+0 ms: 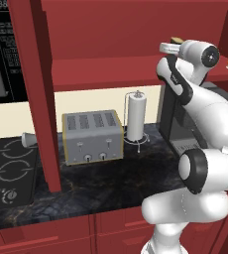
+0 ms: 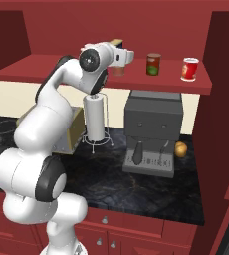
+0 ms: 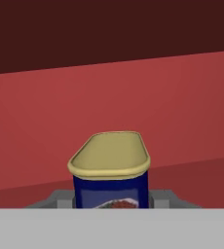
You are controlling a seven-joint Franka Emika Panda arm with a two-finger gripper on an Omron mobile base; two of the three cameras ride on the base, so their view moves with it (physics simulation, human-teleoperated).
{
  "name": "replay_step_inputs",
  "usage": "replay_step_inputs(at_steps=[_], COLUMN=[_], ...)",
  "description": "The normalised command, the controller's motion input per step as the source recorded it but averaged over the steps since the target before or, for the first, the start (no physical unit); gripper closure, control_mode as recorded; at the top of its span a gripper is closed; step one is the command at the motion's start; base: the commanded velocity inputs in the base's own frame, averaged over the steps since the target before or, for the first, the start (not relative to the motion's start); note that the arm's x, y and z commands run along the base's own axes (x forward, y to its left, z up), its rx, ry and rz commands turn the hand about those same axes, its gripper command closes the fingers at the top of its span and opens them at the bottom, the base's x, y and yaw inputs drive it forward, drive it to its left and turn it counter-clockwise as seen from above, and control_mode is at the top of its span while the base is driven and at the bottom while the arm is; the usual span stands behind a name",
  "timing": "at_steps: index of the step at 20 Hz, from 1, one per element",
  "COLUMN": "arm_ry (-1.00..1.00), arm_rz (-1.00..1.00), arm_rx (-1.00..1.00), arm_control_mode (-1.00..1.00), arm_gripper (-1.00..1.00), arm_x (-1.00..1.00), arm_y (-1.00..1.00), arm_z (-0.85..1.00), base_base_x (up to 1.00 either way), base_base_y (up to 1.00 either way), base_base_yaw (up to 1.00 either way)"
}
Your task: Stack two cans on top of the other two cans in the cabinet.
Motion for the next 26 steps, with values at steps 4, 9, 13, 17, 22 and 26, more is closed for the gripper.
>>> replay_step_inputs(at_steps=[4, 9, 13, 17, 22, 26], arm_ry=[-0.02, -0.01, -0.01, 0.0, 0.0, 0.0], arm_rz=[0.0, 0.0, 0.0, 0.0, 0.0, 0.0], arm_rx=[0.0, 0.0, 0.0, 0.0, 0.0, 0.0], arm_control_mode=[-1.0, -1.0, -1.0, -1.0, -1.0, -1.0], arm_gripper=[1.0, 1.0, 1.0, 1.0, 1.0, 1.0], arm_x=[0.0, 0.01, 0.06, 0.1, 0.0, 0.0], arm_y=[-0.11, 0.0, 0.0, 0.02, 0.0, 0.0], arm_z=[0.0, 0.0, -0.01, -0.08, -0.11, -0.12], base_base_x=[0.0, 0.0, 0.0, 0.0, 0.0, 0.0], base_base_y=[0.0, 0.0, 0.0, 0.0, 0.0, 0.0], base_base_yaw=[0.0, 0.0, 0.0, 0.0, 0.0, 0.0])
